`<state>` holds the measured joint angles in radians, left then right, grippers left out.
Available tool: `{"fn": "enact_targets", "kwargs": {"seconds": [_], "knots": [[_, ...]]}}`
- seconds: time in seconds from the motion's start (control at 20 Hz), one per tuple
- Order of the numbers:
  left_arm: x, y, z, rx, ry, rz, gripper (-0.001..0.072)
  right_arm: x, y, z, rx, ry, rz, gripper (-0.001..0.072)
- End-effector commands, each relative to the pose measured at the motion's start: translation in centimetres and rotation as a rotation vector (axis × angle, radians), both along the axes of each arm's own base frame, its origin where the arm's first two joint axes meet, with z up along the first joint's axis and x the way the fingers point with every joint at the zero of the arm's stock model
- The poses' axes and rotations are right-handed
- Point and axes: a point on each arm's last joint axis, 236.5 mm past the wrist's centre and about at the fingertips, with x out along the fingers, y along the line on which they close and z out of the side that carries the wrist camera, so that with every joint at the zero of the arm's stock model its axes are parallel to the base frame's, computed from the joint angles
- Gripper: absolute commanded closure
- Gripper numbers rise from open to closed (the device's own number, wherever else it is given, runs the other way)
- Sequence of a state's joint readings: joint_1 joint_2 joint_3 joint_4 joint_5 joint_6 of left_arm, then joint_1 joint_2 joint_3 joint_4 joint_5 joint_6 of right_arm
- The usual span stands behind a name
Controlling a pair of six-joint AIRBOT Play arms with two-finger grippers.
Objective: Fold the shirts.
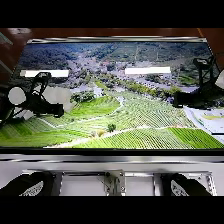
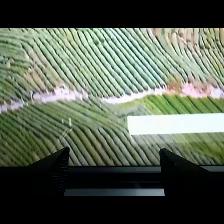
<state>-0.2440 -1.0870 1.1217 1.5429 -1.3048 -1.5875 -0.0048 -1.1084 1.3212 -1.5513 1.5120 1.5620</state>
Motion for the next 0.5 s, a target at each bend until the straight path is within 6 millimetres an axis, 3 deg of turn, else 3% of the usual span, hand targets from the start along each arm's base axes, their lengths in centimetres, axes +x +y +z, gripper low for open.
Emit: {"fn": "enact_targets", "kwargs": {"seconds": [0.0,0.1,0.15,0.35,0.45], "knots": [[0.9,-1.4,-1.0,-0.051,0.009,0.002,-0.0008,-0.5,0.0,-0.1,0.0,0.021,0.003,0.0038],[2.3,-0.9,-1.7,-0.025,-0.019,0.007,0.0032,-0.5,0.0,-0.1,0.0,0.021,0.003,0.0038],[3.5,0.3,-1.9,0.019,-0.046,0.022,0.0042,-0.5,0.0,-0.1,0.0,0.021,0.003,0.0038],[8.7,9.5,-2.5,0.129,-0.051,0.232,0.0025,-0.3,0.1,-0.1,0.005,0.014,0.003,0.0038],[10.6,13.3,-4.5,0.092,-0.006,0.346,0.0025,0.0,0.2,0.0,0.008,0.002,0.003,0.0038]]}}
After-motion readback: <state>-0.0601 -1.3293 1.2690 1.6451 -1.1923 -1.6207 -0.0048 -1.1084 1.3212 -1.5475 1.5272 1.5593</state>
